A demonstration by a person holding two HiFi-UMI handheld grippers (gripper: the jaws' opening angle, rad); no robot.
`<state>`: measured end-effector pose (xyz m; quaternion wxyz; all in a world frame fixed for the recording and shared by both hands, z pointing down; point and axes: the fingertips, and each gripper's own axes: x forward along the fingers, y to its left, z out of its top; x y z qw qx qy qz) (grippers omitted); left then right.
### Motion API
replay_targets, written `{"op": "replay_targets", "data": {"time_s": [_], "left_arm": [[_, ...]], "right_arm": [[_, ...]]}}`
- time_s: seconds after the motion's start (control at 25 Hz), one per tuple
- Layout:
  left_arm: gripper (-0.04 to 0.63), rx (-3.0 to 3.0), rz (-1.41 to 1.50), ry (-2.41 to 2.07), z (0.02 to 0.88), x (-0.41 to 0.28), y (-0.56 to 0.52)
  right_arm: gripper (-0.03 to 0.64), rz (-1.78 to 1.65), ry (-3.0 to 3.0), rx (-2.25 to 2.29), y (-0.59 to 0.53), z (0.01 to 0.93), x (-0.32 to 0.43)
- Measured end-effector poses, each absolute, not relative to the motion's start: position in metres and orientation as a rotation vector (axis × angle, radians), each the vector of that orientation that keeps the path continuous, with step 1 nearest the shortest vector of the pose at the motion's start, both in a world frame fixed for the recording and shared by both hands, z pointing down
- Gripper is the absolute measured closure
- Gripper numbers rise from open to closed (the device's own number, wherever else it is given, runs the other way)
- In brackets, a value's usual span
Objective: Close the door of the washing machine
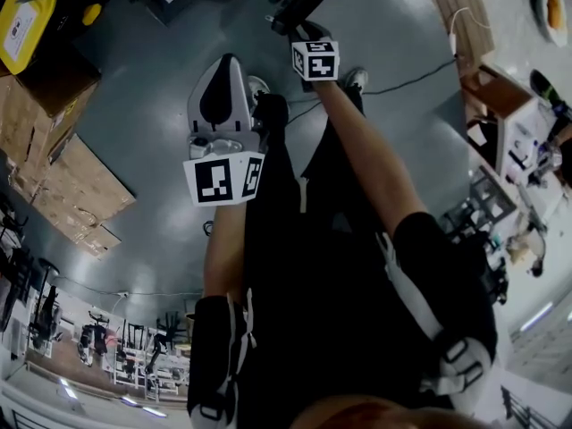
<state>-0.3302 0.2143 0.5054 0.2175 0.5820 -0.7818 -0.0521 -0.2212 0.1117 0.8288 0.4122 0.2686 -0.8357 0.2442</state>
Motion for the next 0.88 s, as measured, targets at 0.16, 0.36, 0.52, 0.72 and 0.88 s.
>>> {"op": "replay_targets", "data": {"time_s": [0.16, 0.36, 0.52, 0.72, 0.88], "left_arm": [[0.591, 1.6, -0.147, -2.171, 0.511, -0.343, 0.217], [0.591, 1.579, -0.144, -2.188, 0.516, -0.363, 0.23], [0.591, 1.555, -0.14, -2.208, 0.519, -0.379, 0.237], [0.591, 1.534, -0.133, -2.223, 0.522, -0.393, 0.245], [0.591, 1.516, -0.127, -2.23, 0.527, -0.401, 0.248]], "right_arm": [[0.494, 0.631, -2.118, 0.7, 0.111, 0.83, -0.239], [0.489, 0.654, -2.139, 0.714, 0.11, 0.827, -0.266], [0.486, 0.64, -2.159, 0.699, 0.106, 0.824, -0.288], [0.486, 0.629, -2.189, 0.678, 0.098, 0.82, -0.316], [0.486, 0.625, -2.218, 0.66, 0.09, 0.82, -0.344]]}}
